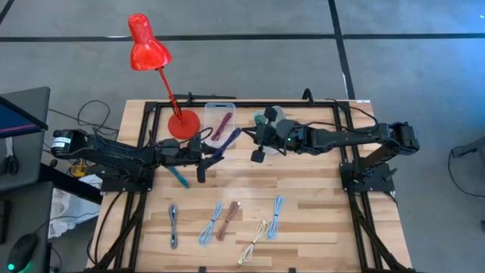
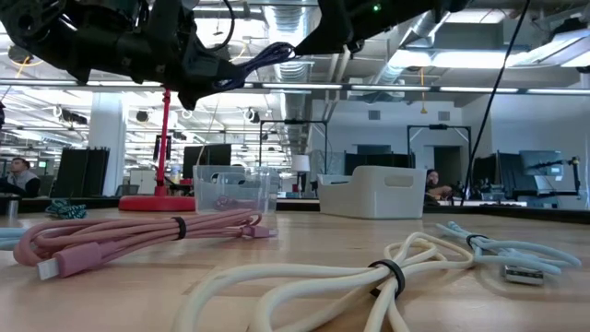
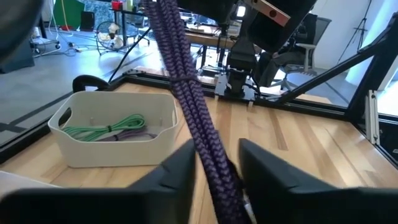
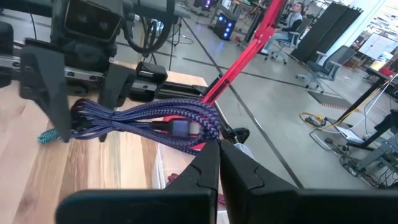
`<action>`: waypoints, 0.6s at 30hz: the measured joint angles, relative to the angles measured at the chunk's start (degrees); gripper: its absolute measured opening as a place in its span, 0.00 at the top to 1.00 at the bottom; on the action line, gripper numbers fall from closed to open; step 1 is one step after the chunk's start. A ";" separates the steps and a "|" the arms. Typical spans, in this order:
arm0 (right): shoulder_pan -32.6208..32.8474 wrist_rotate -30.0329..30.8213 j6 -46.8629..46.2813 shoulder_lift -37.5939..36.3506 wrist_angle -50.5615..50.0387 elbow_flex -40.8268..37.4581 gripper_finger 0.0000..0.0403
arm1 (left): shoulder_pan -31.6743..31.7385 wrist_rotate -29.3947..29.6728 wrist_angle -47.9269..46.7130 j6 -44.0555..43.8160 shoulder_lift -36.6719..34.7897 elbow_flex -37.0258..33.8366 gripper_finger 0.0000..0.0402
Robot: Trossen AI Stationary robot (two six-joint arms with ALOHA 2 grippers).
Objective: Pick & Place USB Port
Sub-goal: Put the dark blue USB cable into the transparent bin
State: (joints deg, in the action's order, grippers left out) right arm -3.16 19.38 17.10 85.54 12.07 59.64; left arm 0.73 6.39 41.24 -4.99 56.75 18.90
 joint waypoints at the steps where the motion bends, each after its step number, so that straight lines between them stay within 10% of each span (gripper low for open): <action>1: 0.00 0.00 0.00 0.00 -0.02 0.00 1.00 | 0.00 0.02 -0.03 0.00 0.00 0.00 0.78; 4: 0.02 0.00 0.00 0.00 0.02 0.00 1.00 | 0.02 0.11 -0.10 0.02 0.00 0.00 0.91; 18: 0.00 0.22 0.84 -0.04 0.03 0.00 1.00 | -0.02 2.64 -0.07 1.24 0.00 0.00 0.92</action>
State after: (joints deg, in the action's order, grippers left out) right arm -3.16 19.59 17.94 85.49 12.10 59.64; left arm 0.71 9.03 41.18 -3.75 56.75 18.90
